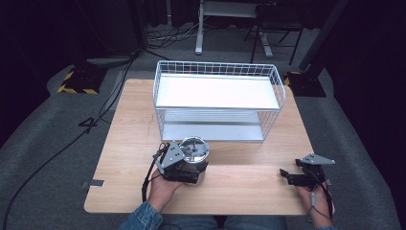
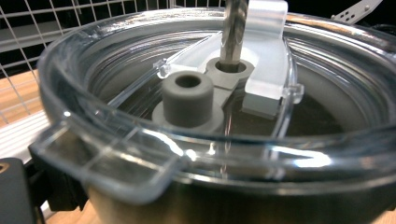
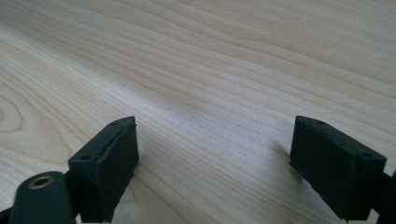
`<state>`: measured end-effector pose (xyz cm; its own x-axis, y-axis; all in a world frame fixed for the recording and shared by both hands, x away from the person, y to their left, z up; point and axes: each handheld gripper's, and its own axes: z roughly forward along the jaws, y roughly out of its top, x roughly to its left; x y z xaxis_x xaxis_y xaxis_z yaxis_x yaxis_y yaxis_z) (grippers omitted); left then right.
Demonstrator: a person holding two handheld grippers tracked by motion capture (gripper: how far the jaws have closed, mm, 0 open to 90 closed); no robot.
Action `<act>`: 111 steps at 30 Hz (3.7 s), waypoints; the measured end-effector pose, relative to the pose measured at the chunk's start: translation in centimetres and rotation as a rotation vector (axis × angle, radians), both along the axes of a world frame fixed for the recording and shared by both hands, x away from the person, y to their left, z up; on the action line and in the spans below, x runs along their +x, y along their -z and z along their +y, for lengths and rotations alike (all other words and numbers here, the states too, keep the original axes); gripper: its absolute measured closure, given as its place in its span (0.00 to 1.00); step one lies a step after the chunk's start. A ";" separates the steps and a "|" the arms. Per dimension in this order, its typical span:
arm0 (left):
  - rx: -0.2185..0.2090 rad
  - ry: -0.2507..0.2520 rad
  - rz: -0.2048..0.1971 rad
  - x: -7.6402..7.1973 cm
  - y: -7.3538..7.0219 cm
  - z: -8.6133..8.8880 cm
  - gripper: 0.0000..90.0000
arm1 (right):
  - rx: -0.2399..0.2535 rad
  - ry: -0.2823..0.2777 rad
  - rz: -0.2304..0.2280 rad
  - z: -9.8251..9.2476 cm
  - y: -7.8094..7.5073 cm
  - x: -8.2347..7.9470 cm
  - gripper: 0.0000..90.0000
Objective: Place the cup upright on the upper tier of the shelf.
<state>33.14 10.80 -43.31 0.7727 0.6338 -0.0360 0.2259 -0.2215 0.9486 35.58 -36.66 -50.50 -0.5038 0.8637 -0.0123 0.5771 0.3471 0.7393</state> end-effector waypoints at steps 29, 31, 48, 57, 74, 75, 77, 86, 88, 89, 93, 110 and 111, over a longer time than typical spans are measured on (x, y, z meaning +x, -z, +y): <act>-0.023 0.038 0.028 0.6 -9.7 2.1 0.04 | 0.006 0.003 0.003 -0.1 0.0 0.1 0.18; -0.023 0.037 0.022 0.8 -10.4 2.3 0.04 | 0.006 0.003 0.002 -0.1 0.0 0.1 0.18; -0.037 0.044 0.002 2.8 -15.4 2.7 0.04 | 0.007 0.003 0.004 -0.1 0.0 0.1 0.18; -0.052 0.028 -0.003 4.6 -17.5 2.4 0.04 | 0.007 0.003 0.004 -0.1 0.0 0.1 0.17; -0.100 -0.040 -0.032 8.7 -21.0 1.2 0.04 | 0.006 0.003 0.004 -0.1 0.0 0.1 0.17; -0.099 -0.049 -0.037 9.0 -21.1 1.1 0.04 | 0.007 0.003 0.004 -0.1 0.0 0.1 0.17; -0.099 -0.063 -0.045 9.6 -21.3 0.8 0.04 | 0.007 0.003 0.004 -0.1 0.0 0.1 0.17; -0.114 -0.116 -0.055 12.2 -22.0 -0.1 0.04 | 0.007 0.002 0.004 -0.1 0.0 0.1 0.17; -0.121 -0.123 -0.052 12.7 -22.1 -0.3 0.04 | 0.007 0.003 0.004 -0.1 0.0 0.1 0.17; -0.120 -0.124 -0.051 12.9 -22.1 -0.4 0.04 | 0.007 0.003 0.004 -0.1 0.0 0.1 0.17; -0.115 -0.135 -0.050 14.1 -22.3 -1.0 0.04 | 0.007 0.003 0.004 -0.1 0.0 0.1 0.18; -0.088 -0.232 -0.026 17.9 -22.3 -3.1 0.04 | 0.008 0.004 0.000 -0.1 0.0 0.1 0.18; -0.088 -0.235 -0.026 18.0 -22.2 -3.1 0.04 | 0.008 0.004 0.000 -0.1 0.0 0.1 0.18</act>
